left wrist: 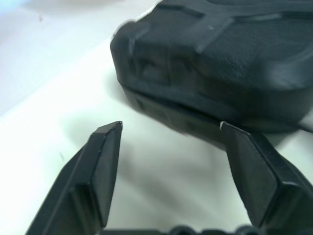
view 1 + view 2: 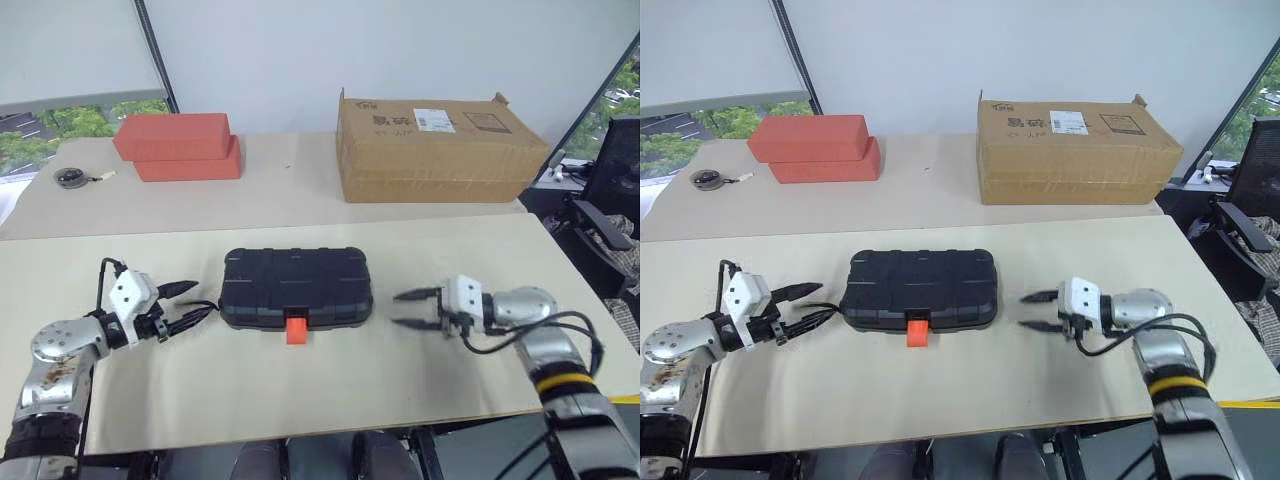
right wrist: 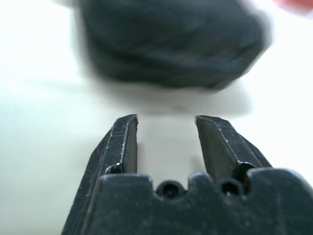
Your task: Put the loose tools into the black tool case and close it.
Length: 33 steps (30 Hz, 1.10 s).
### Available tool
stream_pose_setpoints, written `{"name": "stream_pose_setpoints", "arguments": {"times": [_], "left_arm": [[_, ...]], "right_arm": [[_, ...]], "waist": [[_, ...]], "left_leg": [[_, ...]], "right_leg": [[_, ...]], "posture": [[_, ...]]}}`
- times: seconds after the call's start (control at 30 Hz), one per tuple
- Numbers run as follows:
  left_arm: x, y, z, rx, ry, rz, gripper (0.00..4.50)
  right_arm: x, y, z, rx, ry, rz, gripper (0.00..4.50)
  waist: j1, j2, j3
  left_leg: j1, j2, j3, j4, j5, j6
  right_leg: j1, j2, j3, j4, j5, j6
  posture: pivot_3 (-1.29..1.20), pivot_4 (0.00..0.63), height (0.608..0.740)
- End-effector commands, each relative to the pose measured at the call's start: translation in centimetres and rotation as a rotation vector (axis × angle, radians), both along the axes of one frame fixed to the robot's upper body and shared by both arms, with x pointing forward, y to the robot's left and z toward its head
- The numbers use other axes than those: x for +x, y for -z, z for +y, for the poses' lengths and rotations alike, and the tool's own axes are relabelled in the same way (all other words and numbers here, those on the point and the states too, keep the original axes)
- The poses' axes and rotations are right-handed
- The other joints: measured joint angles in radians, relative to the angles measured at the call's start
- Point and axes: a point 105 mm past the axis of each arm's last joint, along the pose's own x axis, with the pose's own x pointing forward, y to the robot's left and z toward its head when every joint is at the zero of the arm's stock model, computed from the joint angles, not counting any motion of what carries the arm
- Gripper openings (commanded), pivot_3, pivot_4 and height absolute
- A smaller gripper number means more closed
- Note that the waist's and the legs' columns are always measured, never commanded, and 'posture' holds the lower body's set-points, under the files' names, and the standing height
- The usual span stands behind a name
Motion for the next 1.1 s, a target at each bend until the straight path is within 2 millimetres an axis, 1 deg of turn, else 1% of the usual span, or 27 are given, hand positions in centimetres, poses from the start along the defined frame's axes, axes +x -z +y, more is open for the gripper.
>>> {"name": "stream_pose_setpoints", "arguments": {"times": [0.03, 0.1, 0.13, 0.2, 0.23, 0.33, 0.37, 0.43, 0.53, 0.63, 0.73, 0.8, 0.87, 1.0, 1.1], "left_arm": [[1.4, -2.7, 0.4, -0.023, -0.036, -0.071, 3.25], [2.6, -3.9, 0.5, -0.061, -0.069, -0.097, 3.25], [3.0, -4.4, 0.5, -0.078, -0.079, -0.107, 3.25], [4.2, -6.0, 0.2, -0.127, -0.091, -0.139, 3.25], [4.7, -6.9, -0.1, -0.154, -0.088, -0.152, 3.25], [6.2, -9.3, -1.1, -0.218, -0.078, -0.2, 3.25], [6.8, -10.4, -1.8, -0.245, -0.073, -0.226, 3.25], [7.9, -12.0, -3.1, -0.289, -0.053, -0.257, 3.25], [8.7, -12.6, -6.0, -0.29, 0.015, -0.271, 3.25], [9.2, -12.1, -9.0, -0.272, 0.083, -0.263, 3.25], [9.8, -10.5, -10.7, -0.23, 0.1, -0.235, 3.25], [10.4, -8.9, -11.5, -0.173, 0.084, -0.201, 3.25], [10.8, -7.1, -12.0, -0.105, 0.068, -0.168, 3.25], [10.7, -3.9, -12.9, 0.009, 0.083, -0.102, 3.25], [10.4, -2.0, -13.3, 0.083, 0.103, -0.059, 3.25]], "right_arm": [[-2.8, -1.7, 3.4, 0.054, -0.103, 0.126, 2.28], [-4.1, -1.4, 4.8, 0.043, -0.12, 0.185, 2.28], [-4.2, -1.2, 5.2, 0.035, -0.112, 0.199, 2.28], [-3.2, -1.1, 6.4, 0.064, -0.055, 0.177, 2.28], [-2.4, -1.1, 6.9, 0.082, -0.015, 0.165, 2.28], [0.7, -2.3, 7.9, 0.149, 0.107, 0.086, 2.28], [2.3, -3.0, 7.9, 0.18, 0.168, 0.045, 2.28], [4.9, -4.2, 7.8, 0.215, 0.263, -0.027, 2.28], [7.9, -5.2, 7.1, 0.238, 0.395, -0.096, 2.28], [9.7, -5.6, 6.3, 0.243, 0.495, -0.137, 2.28], [9.8, -5.8, 6.1, 0.25, 0.506, -0.133, 2.28], [9.2, -6.0, 6.1, 0.263, 0.496, -0.094, 2.28], [8.0, -6.0, 6.3, 0.257, 0.451, -0.048, 2.28], [4.9, -5.8, 6.9, 0.219, 0.371, 0.055, 2.28], [3.6, -5.6, 7.5, 0.196, 0.376, 0.112, 2.28]], "waist": [[0.002, 0.0, 0.0], [0.003, 0.0, 0.0], [0.005, -0.001, 0.0], [0.008, -0.003, -0.001], [0.009, -0.003, -0.002], [0.01, -0.004, -0.001], [0.011, -0.004, -0.001], [0.009, -0.006, 0.0], [0.008, -0.006, 0.0], [0.005, -0.006, 0.0], [0.007, -0.006, 0.0], [0.005, -0.006, 0.0], [0.004, -0.006, 0.0], [0.003, -0.006, 0.0], [0.001, -0.005, -0.001]], "left_leg": [[0.0, 0.0, 0.0, 0.0, 0.0, 0.0], [0.0, 0.0, -0.001, 0.0, 0.001, -0.001], [0.0, 0.0, 0.0, 0.0, 0.001, -0.001], [0.002, 0.0, 0.0, 0.001, 0.001, -0.001], [0.003, 0.0, 0.0, 0.002, 0.001, -0.001], [0.003, 0.0, 0.001, 0.002, 0.0, -0.002], [0.002, -0.001, 0.001, 0.002, 0.001, -0.001], [0.001, -0.001, 0.001, 0.003, 0.002, 0.001], [-0.001, -0.002, 0.006, 0.004, 0.003, 0.001], [-0.001, -0.002, 0.006, 0.004, 0.003, 0.001], [-0.002, -0.002, 0.006, 0.003, 0.002, 0.001], [-0.003, -0.002, 0.007, 0.003, 0.002, 0.001], [-0.004, -0.002, 0.006, 0.003, 0.002, 0.001], [-0.005, -0.002, 0.006, 0.003, 0.002, 0.002], [-0.004, -0.002, 0.005, 0.003, 0.001, 0.003]], "right_leg": [[0.0, 0.0, 0.0, 0.0, -0.001, -0.001], [0.0, 0.0, -0.001, 0.0, -0.002, 0.001], [0.0, 0.0, -0.001, 0.0, -0.004, 0.003], [0.001, 0.0, -0.001, 0.0, -0.004, 0.003], [0.001, 0.0, -0.001, -0.001, -0.004, 0.003], [0.001, 0.0, 0.0, -0.001, -0.003, 0.003], [0.001, 0.0, -0.001, -0.001, -0.003, 0.003], [0.0, 0.001, 0.0, 0.0, -0.003, 0.002], [0.0, 0.002, 0.0, 0.0, 0.001, -0.002], [0.0, 0.002, 0.0, 0.0, 0.001, -0.003], [0.0, 0.002, -0.001, 0.0, 0.001, -0.002], [0.0, 0.002, -0.001, 0.0, 0.0, -0.002], [0.0, 0.002, -0.001, -0.001, 0.0, -0.001], [-0.001, 0.002, -0.001, -0.001, 0.0, -0.001], [0.0, 0.002, -0.001, -0.001, 0.0, -0.001]], "posture": [[0.0, 0.15, 0.713], [0.0, 0.15, 0.713], [0.0, 0.15, 0.713], [0.0, 0.15, 0.713], [0.0, 0.15, 0.713], [0.0, 0.15, 0.713], [0.0, 0.15, 0.713], [0.0, 0.15, 0.713], [0.0, 0.15, 0.713], [0.0, 0.15, 0.713], [0.0, 0.15, 0.713], [0.0, 0.15, 0.713], [0.0, 0.15, 0.713], [0.0, 0.15, 0.713], [0.0, 0.15, 0.713]]}}
